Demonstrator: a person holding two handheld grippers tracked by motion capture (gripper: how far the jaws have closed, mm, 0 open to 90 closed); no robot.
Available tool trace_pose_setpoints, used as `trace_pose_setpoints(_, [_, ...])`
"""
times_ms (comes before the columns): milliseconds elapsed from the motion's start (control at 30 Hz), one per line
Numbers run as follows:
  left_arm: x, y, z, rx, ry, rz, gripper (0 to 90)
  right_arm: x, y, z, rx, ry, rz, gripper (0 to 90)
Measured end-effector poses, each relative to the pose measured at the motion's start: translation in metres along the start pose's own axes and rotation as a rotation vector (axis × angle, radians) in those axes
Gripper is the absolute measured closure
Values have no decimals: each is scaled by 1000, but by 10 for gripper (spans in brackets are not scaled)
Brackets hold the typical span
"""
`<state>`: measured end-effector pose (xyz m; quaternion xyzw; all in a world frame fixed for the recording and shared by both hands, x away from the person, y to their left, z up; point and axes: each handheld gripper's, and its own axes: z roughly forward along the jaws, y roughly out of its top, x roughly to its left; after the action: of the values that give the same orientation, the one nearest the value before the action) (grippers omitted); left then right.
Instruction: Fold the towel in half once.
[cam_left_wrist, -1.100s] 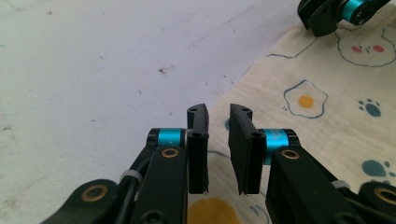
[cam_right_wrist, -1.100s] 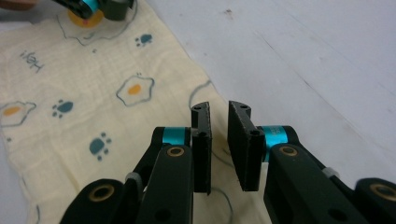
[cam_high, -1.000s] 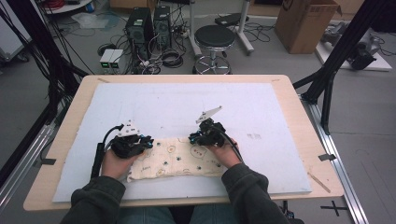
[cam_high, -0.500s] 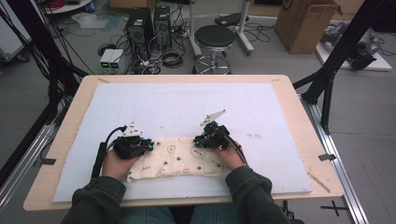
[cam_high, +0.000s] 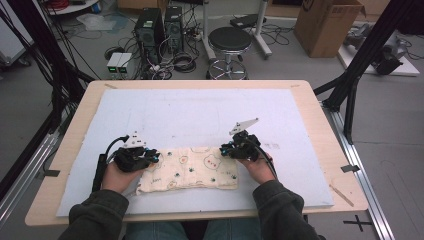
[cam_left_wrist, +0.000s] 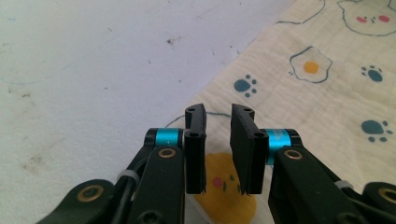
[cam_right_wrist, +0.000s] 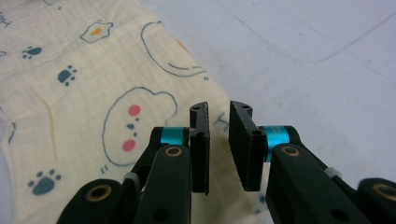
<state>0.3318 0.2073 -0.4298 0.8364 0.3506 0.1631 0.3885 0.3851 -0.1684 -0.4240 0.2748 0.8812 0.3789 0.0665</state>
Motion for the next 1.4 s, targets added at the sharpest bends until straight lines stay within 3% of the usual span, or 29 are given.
trace_pose_setpoints(200, [3,-3,3,23,0,-9,737,-4,-9,-3,11,-14,12,781])
trace_pose_setpoints(367, [6,-13,4,-12,-9,-65,738,-7,-17,-1,24,-17,19,781])
trace_pose_setpoints(500, [4,-13,3,-5,3,-40,737,-8,-20,-2,11,-14,27,781])
trace_pose_setpoints(700, [4,-14,4,-12,0,-44,735,-7,-22,-2,0,-14,32,770])
trace_pose_setpoints(1067, [5,-15,2,-17,-15,-45,691,-3,-24,-1,-18,2,33,649])
trace_pose_setpoints(1400, [8,-16,-11,-82,-16,-67,654,0,-21,-6,-63,9,23,580])
